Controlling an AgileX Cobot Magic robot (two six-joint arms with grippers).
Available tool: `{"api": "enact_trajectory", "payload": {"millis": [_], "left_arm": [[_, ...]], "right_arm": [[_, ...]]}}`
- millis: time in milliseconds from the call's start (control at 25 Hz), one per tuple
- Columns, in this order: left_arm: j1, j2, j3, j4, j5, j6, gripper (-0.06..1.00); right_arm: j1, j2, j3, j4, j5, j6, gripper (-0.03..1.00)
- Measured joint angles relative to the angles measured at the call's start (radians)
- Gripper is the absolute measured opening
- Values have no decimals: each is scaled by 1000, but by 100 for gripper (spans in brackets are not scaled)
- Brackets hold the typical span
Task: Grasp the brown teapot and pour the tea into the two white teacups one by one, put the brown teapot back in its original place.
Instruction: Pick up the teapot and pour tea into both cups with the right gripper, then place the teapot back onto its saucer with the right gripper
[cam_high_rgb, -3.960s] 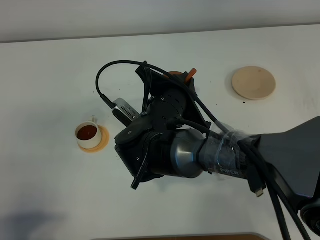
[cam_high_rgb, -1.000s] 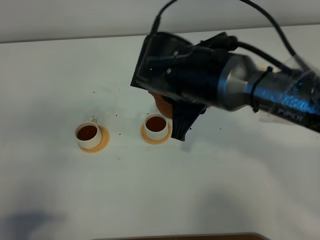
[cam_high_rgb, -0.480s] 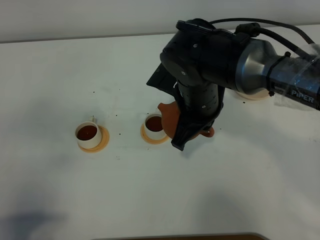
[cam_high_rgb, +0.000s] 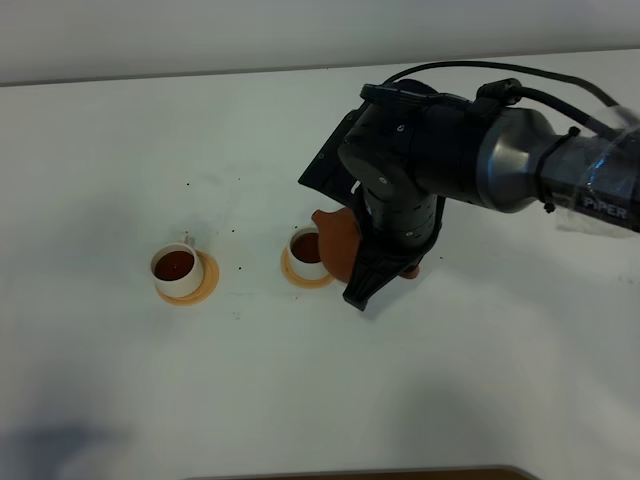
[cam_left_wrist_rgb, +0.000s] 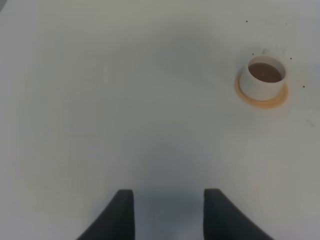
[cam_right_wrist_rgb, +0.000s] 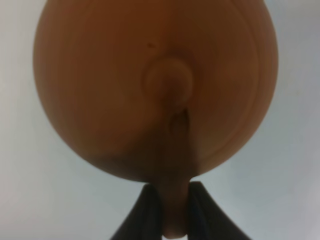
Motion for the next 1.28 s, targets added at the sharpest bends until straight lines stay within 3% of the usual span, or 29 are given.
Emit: {"api": "enact_trajectory", "payload": {"millis": [280, 560, 960, 1120, 1280], "left_arm": [[0, 0, 0, 0, 0, 1, 37], [0, 0, 0, 0, 0, 1, 37], [0, 0, 0, 0, 0, 1, 37], [0, 0, 0, 0, 0, 1, 37], [0, 0, 0, 0, 0, 1, 37]], "right_arm": [[-37, -96, 0, -59, 44, 23, 13], [-219, -106, 0, -69, 38, 23, 13], [-468, -69, 0, -24, -162, 20, 13], [-520, 5, 0, 20, -245, 20, 13], [-539, 67, 0, 40, -265, 20, 13]]}}
